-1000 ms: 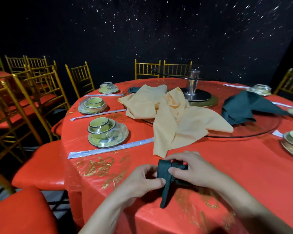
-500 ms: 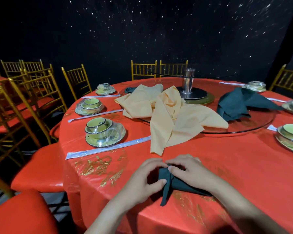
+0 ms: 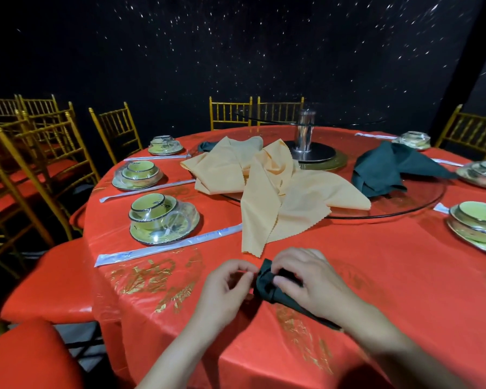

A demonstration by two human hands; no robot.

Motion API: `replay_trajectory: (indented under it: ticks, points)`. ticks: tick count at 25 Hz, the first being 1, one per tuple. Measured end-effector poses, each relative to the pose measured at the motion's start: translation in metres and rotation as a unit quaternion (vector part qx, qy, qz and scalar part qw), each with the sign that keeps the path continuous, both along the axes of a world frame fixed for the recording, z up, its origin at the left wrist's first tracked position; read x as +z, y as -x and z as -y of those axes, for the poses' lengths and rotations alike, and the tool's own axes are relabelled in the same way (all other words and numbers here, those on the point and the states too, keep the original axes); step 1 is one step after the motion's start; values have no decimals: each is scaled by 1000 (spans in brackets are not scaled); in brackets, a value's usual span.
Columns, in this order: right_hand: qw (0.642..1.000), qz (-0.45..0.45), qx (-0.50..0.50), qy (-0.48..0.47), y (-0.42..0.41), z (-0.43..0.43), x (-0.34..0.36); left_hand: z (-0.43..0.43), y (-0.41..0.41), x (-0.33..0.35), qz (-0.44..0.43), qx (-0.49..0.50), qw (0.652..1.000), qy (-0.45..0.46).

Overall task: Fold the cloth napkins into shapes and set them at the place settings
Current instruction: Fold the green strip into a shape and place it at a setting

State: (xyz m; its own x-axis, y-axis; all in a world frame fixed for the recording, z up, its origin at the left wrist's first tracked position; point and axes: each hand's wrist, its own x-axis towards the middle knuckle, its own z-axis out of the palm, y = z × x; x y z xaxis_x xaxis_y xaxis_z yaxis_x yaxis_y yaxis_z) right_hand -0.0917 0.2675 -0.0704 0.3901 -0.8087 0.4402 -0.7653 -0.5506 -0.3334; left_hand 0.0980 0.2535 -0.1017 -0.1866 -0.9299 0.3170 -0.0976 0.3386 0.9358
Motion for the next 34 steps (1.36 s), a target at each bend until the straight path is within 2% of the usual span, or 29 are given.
replay_trajectory:
  ticks: [7, 10, 14, 21, 25, 27, 30, 34]
  points:
    - [991, 112, -64, -44, -1, 9, 1, -5, 11, 4, 125, 32, 988, 83]
    - [992, 122, -27, -32, -4, 6, 1, 0, 13, 12, 159, 43, 983, 83]
    - [985, 160, -32, -56, -2, 3, 5, 5, 11, 22, 189, 46, 979, 61]
    - [989, 118, -19, -83, -2, 1, 10, 5, 9, 17, 266, 78, 941, 192]
    - [994, 25, -65, -81, -13, 5, 23, 4, 12, 19, 237, 80, 958, 143]
    - [994, 7, -77, -74, -19, 7, 24, 2, 13, 20, 231, 87, 959, 136]
    - [992, -61, -113, 8, -29, 6, 16, -2, 16, 17, 232, 109, 954, 159]
    - [992, -33, -112, 42, -33, 4, 3, -5, 18, 18, 229, 94, 963, 109]
